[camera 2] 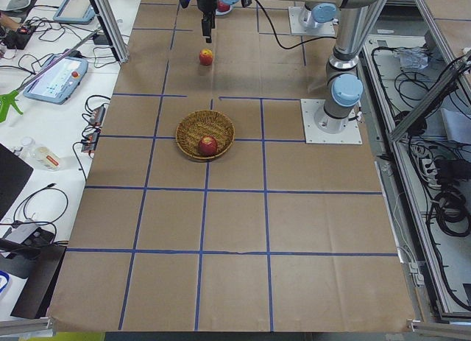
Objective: Transfer apple from basket to plate
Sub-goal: 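Raise the left gripper back over the basket while the right gripper moves toward the apple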
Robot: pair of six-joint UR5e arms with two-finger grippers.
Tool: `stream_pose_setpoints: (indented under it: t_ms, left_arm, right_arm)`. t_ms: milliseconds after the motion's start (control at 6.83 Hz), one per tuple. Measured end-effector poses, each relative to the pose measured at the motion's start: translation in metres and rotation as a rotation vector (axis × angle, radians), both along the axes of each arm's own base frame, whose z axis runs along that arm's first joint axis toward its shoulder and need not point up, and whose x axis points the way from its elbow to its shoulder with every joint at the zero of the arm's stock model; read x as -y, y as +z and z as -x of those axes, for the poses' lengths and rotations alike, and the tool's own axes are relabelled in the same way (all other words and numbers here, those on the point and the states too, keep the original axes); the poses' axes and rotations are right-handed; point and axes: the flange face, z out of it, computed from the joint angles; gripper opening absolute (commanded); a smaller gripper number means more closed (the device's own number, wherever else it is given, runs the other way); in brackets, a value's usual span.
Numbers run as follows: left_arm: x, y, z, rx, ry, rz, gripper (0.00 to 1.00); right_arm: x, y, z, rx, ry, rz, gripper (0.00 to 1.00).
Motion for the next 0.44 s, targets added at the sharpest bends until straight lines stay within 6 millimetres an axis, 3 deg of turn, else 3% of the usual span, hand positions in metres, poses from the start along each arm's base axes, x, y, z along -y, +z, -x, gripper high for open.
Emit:
stream_pose_setpoints:
  t_ms: [293,439]
  left_arm:
    - [-0.04,0.036,-0.02,0.006,0.001,-0.005,0.99]
    - [-0.051,0.044,-0.022,0.009,-0.005,0.001,0.99]
  right_arm:
    - [0.01,-0.002,-0.008,0.002,-0.036,0.021,1.0]
    - [0.017,-0.006,-0.024,0.002,-0.039,0.023,1.0]
